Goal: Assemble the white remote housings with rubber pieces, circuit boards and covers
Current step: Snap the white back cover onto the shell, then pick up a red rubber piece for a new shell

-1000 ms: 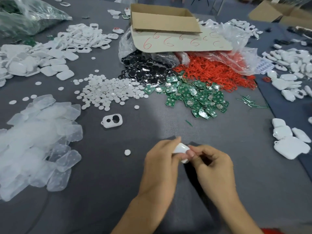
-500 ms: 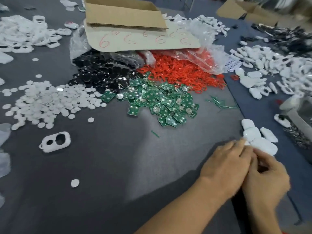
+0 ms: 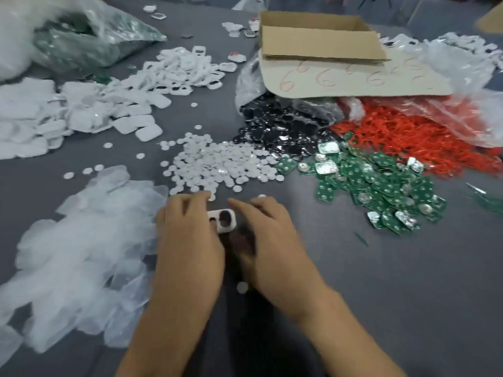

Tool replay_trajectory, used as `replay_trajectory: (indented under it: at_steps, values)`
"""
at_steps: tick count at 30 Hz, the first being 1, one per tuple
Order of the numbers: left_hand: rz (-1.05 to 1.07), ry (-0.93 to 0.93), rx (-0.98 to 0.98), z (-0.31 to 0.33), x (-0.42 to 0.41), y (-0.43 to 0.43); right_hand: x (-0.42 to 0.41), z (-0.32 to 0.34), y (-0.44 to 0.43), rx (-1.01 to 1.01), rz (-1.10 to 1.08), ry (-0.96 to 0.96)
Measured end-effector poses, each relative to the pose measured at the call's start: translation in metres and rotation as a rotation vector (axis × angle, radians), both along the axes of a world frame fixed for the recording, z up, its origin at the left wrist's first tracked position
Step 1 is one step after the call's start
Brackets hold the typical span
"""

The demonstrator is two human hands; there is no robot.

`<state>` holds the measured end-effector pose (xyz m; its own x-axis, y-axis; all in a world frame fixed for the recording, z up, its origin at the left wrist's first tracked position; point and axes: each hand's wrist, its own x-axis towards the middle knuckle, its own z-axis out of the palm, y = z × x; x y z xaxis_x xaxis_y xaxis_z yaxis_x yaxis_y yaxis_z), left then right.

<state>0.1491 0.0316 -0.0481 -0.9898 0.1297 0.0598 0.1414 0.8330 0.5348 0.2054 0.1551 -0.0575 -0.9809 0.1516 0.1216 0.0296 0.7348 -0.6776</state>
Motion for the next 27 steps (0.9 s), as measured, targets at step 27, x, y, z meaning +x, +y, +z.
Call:
replay_trajectory:
  at_steps: [27]
  values:
    - [-0.303, -0.086, 0.407, -0.019, 0.116, -0.001, 0.106, -0.022, 0.005, -0.076, -0.308, 0.170]
